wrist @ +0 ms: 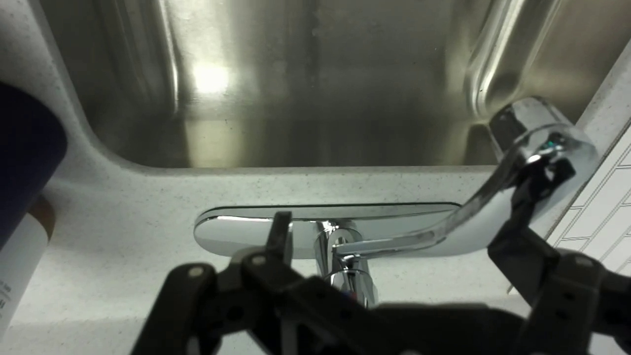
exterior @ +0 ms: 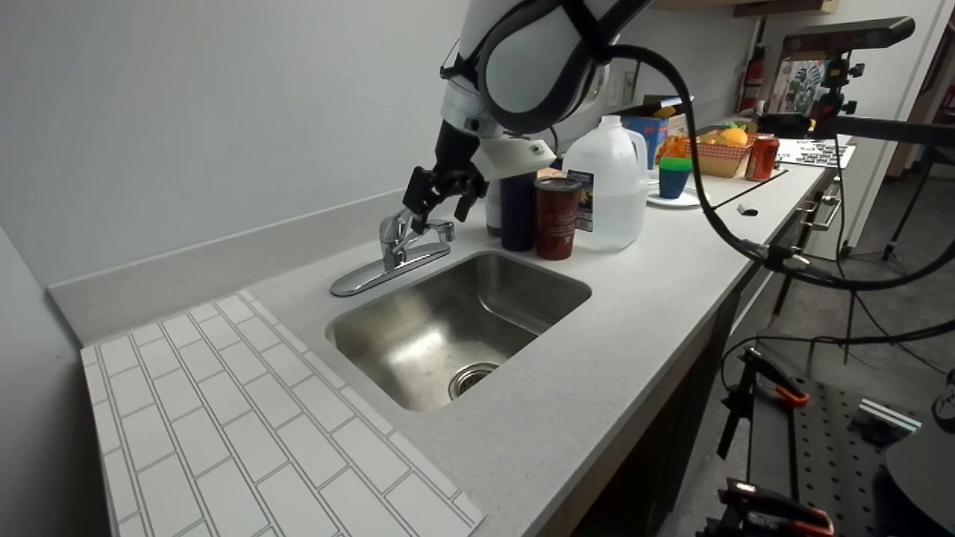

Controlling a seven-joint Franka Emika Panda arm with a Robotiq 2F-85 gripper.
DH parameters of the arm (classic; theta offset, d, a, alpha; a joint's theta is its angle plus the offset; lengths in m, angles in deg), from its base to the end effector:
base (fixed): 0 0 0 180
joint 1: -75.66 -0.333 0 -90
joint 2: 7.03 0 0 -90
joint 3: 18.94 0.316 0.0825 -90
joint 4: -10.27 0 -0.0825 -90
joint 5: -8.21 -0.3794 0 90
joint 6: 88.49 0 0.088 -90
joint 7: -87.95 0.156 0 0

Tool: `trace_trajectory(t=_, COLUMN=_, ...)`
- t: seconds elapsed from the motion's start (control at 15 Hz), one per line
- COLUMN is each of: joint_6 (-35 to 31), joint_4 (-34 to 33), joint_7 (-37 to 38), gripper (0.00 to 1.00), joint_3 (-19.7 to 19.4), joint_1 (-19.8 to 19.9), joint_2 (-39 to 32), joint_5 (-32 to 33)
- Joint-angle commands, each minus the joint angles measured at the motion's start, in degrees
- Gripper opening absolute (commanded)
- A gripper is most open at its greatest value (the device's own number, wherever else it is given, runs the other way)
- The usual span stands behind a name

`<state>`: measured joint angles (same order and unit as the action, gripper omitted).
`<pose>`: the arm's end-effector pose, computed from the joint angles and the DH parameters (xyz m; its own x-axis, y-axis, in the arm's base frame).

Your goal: Move the tap nozzle to the right

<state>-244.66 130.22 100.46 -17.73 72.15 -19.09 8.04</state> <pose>0.6259 0.0514 0.3259 0.9054 -0.1474 0.3982 -0.1191 -0.9883 -0.0951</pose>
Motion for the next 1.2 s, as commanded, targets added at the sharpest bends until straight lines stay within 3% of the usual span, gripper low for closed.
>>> trace_trajectory(t=0.0, joint_6=3.26, joint_4=2.31, joint_7=0.19, gripper=1.0, joint_3=-0.81, joint_1=0.7, joint_2=2.5, joint_5=-1.32)
trace_trajectory(t=0.47, joint_6=7.15, joint_4=3.92, joint_7=0.72, gripper=1.0, joint_3=-1.83, joint_1=1.3, joint_2=4.64, joint_5=-1.35)
trace_trajectory(t=1.13, joint_6=1.03, joint_4=1.62, joint_7=-2.83, gripper=1.0, joint_3=-0.75, joint_1=0.88, joint_2=6.08, joint_5=-1.28)
